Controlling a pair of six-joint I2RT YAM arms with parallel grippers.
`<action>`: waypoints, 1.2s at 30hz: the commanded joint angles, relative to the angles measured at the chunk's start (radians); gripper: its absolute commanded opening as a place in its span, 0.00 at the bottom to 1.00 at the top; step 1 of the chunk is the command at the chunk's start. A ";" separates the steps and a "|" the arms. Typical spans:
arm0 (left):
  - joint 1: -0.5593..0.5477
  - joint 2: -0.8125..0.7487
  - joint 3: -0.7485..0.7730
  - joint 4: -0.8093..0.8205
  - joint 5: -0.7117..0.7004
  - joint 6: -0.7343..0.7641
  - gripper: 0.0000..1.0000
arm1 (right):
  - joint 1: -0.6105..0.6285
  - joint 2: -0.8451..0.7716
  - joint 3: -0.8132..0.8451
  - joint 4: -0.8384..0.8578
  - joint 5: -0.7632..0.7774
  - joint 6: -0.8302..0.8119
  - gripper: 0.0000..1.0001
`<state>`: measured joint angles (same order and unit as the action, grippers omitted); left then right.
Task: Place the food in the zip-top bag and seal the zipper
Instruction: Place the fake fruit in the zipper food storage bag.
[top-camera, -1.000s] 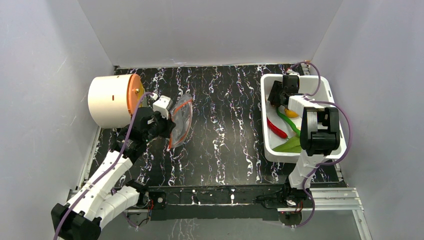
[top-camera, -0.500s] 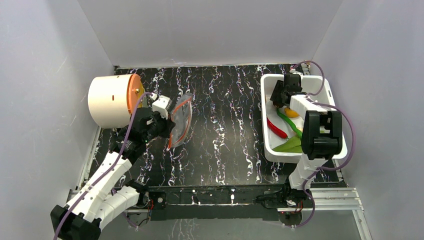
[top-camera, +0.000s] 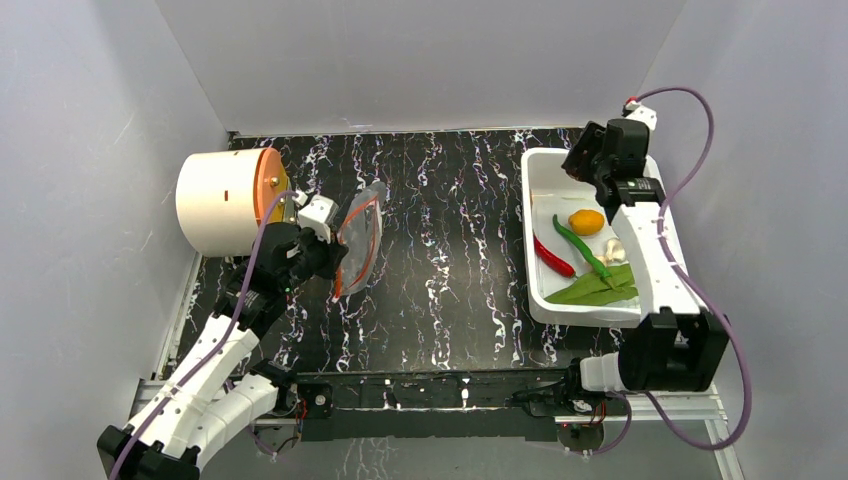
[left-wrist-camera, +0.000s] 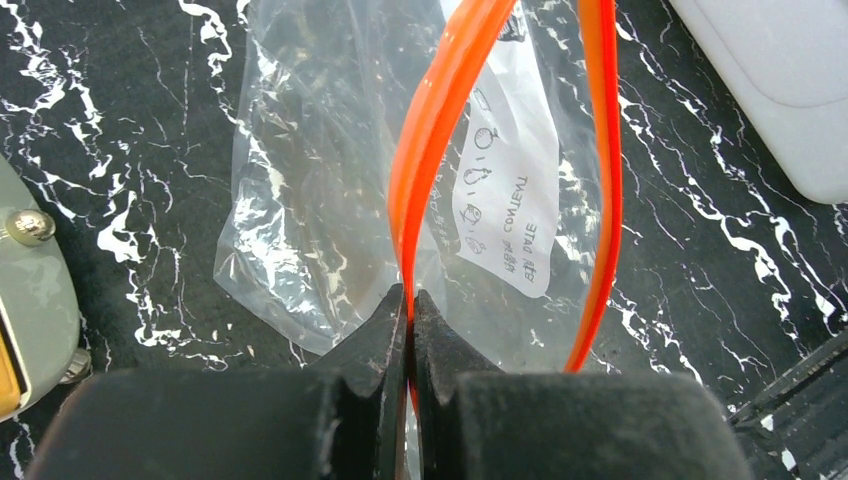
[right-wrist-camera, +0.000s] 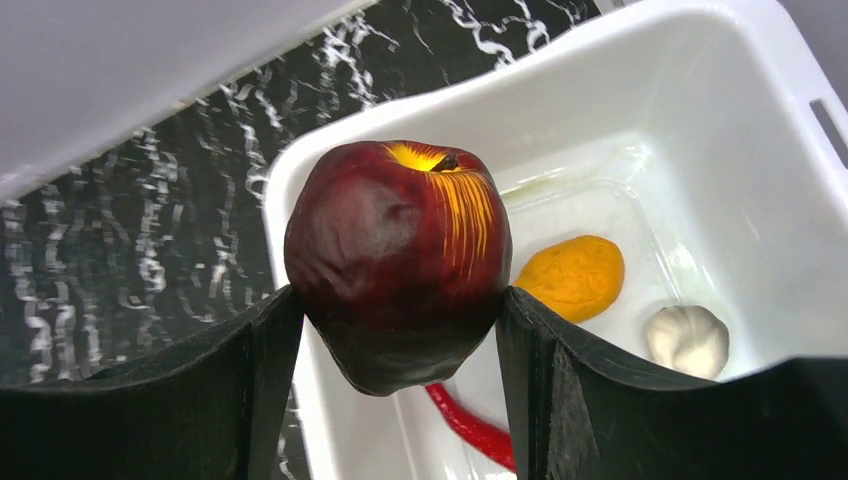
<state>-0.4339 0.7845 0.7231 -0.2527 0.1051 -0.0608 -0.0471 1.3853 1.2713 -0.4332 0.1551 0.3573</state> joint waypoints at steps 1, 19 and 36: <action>0.000 -0.024 -0.008 0.053 0.046 -0.016 0.00 | 0.029 -0.095 0.061 -0.070 -0.074 0.054 0.48; 0.000 0.033 0.101 -0.010 0.070 -0.125 0.00 | 0.629 -0.260 -0.046 0.148 -0.261 0.218 0.46; 0.000 0.090 0.093 0.023 0.076 -0.218 0.00 | 0.985 -0.186 -0.242 0.580 -0.375 0.476 0.46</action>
<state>-0.4339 0.9024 0.8066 -0.2600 0.1722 -0.2588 0.8768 1.1526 1.0332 -0.0483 -0.2001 0.7506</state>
